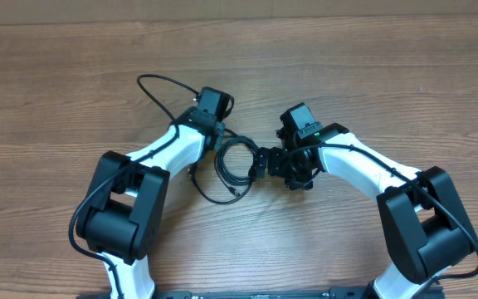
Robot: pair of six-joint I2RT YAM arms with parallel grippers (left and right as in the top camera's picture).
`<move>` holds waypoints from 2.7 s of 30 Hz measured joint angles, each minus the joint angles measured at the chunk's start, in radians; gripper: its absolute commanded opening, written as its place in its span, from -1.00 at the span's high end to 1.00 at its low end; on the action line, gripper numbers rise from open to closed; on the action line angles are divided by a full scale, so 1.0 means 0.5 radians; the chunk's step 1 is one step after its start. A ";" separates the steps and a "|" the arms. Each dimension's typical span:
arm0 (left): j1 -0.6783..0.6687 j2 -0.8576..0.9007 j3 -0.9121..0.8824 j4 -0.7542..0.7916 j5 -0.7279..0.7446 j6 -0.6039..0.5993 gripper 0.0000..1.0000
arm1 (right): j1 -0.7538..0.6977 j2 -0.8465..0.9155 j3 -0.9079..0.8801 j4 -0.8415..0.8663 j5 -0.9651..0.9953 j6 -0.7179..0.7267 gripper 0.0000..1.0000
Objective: Untangle cables
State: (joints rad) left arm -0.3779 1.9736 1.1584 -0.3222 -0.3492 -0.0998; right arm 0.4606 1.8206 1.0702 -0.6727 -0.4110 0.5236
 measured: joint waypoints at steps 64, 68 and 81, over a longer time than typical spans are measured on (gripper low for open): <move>0.185 0.158 0.668 -1.016 1.045 -0.064 -0.17 | 0.000 0.002 -0.001 0.191 0.156 0.000 -1.00; 0.137 0.159 0.482 -0.793 1.081 -0.064 -0.01 | 0.000 0.002 -0.001 0.190 0.156 0.001 -1.00; 0.101 0.134 0.397 -0.748 1.144 -0.058 0.92 | -0.007 0.002 0.002 0.143 0.152 -0.009 -1.00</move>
State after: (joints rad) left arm -0.3275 2.0407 1.3571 -0.6960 0.2226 -0.1287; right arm 0.4572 1.8217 1.0710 -0.6010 -0.3351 0.5190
